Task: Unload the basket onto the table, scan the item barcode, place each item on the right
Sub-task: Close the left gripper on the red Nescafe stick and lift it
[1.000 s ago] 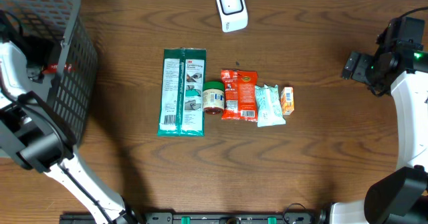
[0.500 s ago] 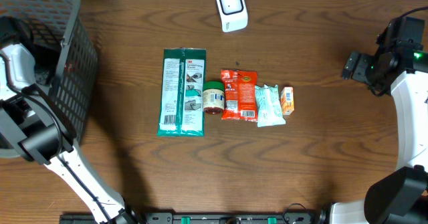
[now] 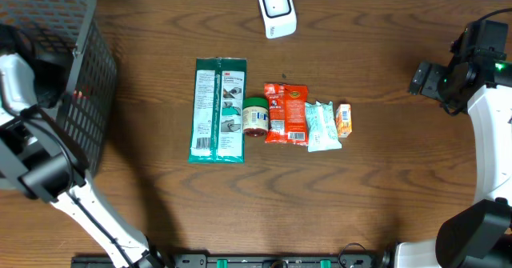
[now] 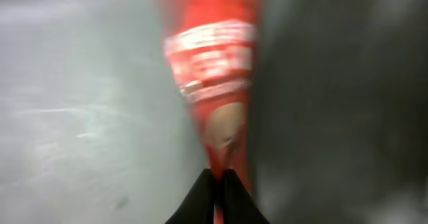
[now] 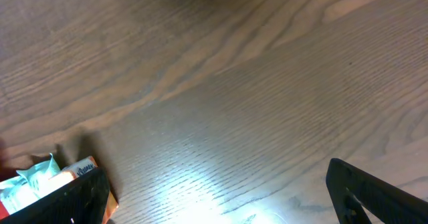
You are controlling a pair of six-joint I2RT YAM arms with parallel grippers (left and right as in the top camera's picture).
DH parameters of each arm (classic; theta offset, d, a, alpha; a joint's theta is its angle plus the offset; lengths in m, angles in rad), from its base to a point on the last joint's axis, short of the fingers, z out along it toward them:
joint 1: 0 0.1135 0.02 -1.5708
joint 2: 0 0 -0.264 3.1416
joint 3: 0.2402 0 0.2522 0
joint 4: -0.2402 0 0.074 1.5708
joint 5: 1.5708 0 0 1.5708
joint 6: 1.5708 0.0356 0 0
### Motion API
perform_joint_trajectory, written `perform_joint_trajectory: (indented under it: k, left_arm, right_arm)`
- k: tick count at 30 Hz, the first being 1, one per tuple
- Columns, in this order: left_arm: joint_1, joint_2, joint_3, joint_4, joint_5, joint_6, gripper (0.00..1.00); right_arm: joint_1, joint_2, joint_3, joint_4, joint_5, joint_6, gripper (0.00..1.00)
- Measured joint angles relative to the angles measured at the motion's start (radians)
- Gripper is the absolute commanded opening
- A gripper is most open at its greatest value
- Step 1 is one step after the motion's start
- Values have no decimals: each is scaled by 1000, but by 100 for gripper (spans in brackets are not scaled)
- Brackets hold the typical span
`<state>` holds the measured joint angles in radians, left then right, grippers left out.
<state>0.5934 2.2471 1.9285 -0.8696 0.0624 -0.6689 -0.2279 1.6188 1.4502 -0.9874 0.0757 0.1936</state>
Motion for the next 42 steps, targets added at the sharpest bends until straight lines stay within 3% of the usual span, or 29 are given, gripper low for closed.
perform_joint_trajectory:
  k: [12,15,17,21,42]
  left_arm:
    - [31,-461,-2,-87,-98,23,9]
    - [27,-498,-2,-103,-103,31,34]
    - [25,-503,-2,-120,-106,35,59]
    - [24,-476,-2,-161,-113,41,77]
    - [-37,-57,-2,-72,-49,41,78]
  right_arm:
    - [0,0,0,0,0,0,99]
    - [0,0,0,0,0,0,99]
    - [0,0,0,0,0,0,99]
    - [0,0,0,0,0,0,99]
    - [0,0,0,0,0,0,99]
